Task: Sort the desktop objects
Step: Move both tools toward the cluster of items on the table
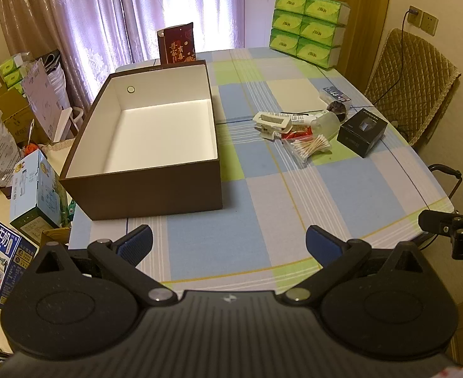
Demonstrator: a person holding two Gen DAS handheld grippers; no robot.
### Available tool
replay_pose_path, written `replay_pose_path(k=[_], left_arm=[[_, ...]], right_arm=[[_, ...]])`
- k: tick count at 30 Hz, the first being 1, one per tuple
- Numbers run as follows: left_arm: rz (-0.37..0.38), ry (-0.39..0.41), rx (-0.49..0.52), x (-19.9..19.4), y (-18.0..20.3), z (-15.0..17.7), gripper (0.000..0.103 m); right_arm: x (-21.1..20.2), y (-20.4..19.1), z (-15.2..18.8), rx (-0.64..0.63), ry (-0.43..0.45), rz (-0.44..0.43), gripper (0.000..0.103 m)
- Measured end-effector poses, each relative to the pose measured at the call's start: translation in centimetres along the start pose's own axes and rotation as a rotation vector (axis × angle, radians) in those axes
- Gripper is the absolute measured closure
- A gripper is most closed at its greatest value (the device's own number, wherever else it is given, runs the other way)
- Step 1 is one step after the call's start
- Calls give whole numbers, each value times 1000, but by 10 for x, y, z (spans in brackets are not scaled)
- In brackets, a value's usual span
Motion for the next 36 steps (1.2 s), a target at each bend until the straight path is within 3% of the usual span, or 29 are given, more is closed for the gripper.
replay_pose_path(k=[36], left_arm=[[-30,-29,-27,24,22,-13,1]], right_arm=[[21,29,-10,-10,-20,-39,2]])
Point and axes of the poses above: each gripper's, at about its wrist camera, not at the fingertips, and x roughly the way its jaws point, y to its right, z to its underside, the point moved 3 cm from there along x, roughly the way its jaws point, and after that the axes turned 14 degrees about -x, right-handed, at the moved point
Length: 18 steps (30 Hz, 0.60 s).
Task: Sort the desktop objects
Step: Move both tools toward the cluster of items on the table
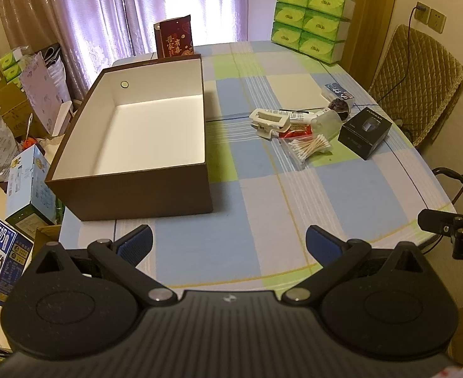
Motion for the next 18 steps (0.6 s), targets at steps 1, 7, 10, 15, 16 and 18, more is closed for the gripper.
replay_pose_path(k=[1,7,10,15,16,18], left_arm=[[0,-2,0,1,2,-1,1],[3,-11,4,10,13,-5,1],[13,-14,8,14,20,-7,1],[36,-26,12,23,34,-10,1],[42,-30,11,25,37,-12,1],[55,-36,11,31,44,-14,1]], right_arm=[[1,2,-1,0,-3,-1,2],[7,13,-3,-2,-9,-7,2],[11,20,-4,3,-13,-13,2],[18,31,-6,6,-12,-25,2],[20,35,-6,7,-12,-31,2],[25,42,-8,10,-7,-42,2]])
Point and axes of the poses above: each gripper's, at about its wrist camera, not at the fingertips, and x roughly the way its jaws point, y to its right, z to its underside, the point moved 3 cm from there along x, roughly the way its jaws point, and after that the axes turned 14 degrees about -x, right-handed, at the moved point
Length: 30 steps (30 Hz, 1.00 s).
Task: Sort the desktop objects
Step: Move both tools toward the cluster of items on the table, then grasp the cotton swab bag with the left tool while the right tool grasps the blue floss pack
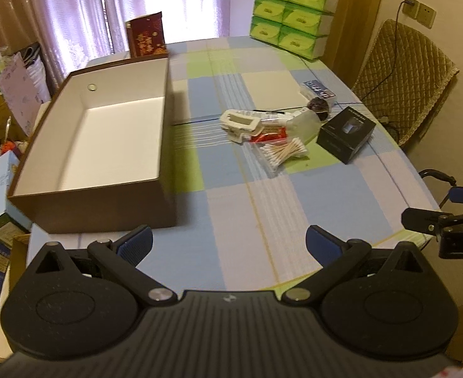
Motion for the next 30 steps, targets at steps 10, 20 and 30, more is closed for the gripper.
replay_pose_path(k=[10,20,30], left_arm=[[33,4,28,34,40,-19,1],[46,8,55,77,75,-38,5],[80,13,117,123,102,-43,17]], right_arm=[[23,44,-10,2,16,-47,2],[53,87,-19,-16,21,-89,2],[88,125,-18,-39,-29,-109,2]])
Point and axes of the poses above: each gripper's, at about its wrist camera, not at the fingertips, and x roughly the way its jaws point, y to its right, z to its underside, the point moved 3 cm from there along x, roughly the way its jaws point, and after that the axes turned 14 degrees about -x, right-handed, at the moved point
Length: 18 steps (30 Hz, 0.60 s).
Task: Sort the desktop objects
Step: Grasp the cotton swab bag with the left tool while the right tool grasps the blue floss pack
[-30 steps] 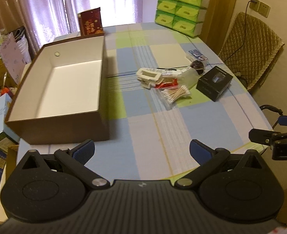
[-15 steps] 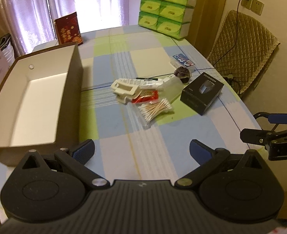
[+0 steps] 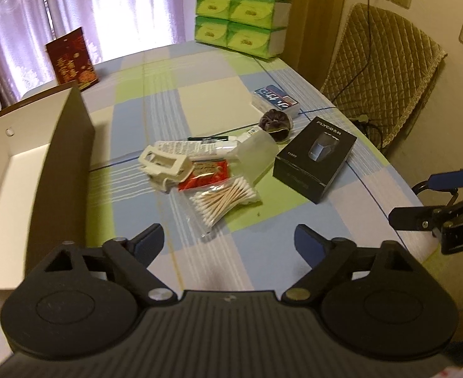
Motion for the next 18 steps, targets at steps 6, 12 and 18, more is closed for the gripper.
replay_pose_path(k=[6,12,18], left_arm=[[1,0,31,32,7,-2,26],[-48,-22,104,68,9,-9,35],[-73,-27,192,101,8,-14,42]], right_arm=[[24,21,-1,-28,-29,-11,2],[40,38,-2,-34,-59,-36,2],[49,58,-3,-27,-84,-37,2]])
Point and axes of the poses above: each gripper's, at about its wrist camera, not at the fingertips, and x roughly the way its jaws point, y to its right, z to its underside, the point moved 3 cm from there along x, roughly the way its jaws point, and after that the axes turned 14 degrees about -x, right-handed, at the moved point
